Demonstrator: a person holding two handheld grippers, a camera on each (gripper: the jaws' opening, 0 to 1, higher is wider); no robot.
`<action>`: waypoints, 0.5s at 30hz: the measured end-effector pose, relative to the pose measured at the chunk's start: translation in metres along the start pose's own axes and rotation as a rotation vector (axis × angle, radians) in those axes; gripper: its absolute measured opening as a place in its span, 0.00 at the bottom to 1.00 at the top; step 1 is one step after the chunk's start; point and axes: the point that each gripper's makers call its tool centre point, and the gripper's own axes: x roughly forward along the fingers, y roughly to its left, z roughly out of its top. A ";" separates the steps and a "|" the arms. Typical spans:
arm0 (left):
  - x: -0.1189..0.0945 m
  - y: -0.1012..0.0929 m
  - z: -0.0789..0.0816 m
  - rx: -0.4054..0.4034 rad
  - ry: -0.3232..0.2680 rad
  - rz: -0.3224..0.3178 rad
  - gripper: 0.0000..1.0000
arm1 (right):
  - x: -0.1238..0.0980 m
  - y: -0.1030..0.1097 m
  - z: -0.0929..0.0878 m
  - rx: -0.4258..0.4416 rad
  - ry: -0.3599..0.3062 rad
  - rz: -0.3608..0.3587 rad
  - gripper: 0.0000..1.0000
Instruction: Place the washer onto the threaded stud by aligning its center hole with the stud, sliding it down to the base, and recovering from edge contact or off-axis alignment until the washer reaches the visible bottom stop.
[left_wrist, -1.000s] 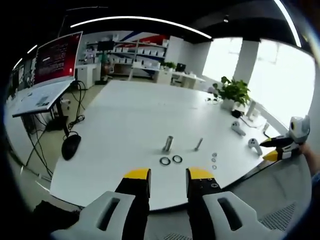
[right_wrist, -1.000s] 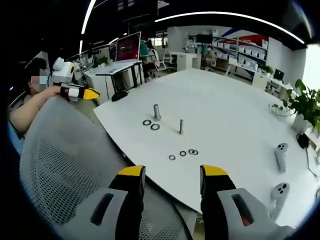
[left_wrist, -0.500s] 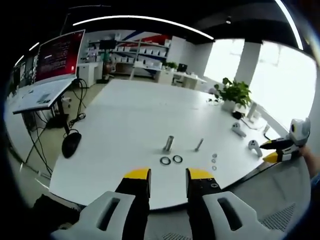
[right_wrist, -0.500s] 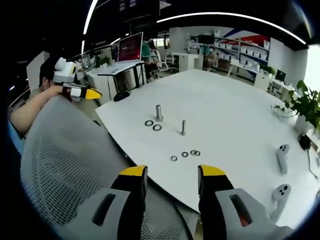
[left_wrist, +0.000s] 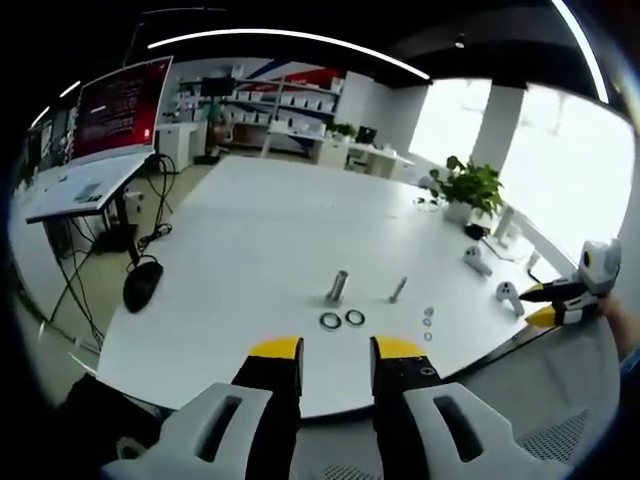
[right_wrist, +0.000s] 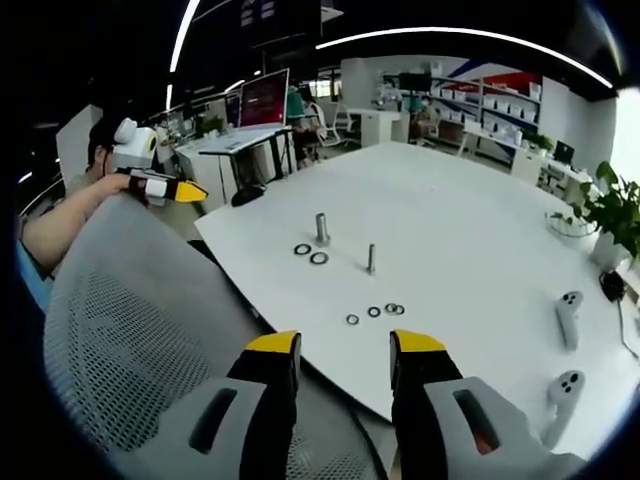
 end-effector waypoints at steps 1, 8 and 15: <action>0.000 0.000 0.000 -0.002 0.001 0.001 0.24 | 0.000 0.000 0.000 0.000 0.000 0.001 0.37; 0.000 0.000 0.000 -0.005 0.001 0.006 0.24 | 0.000 0.003 -0.002 0.005 0.005 0.016 0.37; 0.000 0.001 0.000 -0.003 0.001 0.014 0.23 | -0.001 0.003 0.000 -0.004 -0.006 0.020 0.37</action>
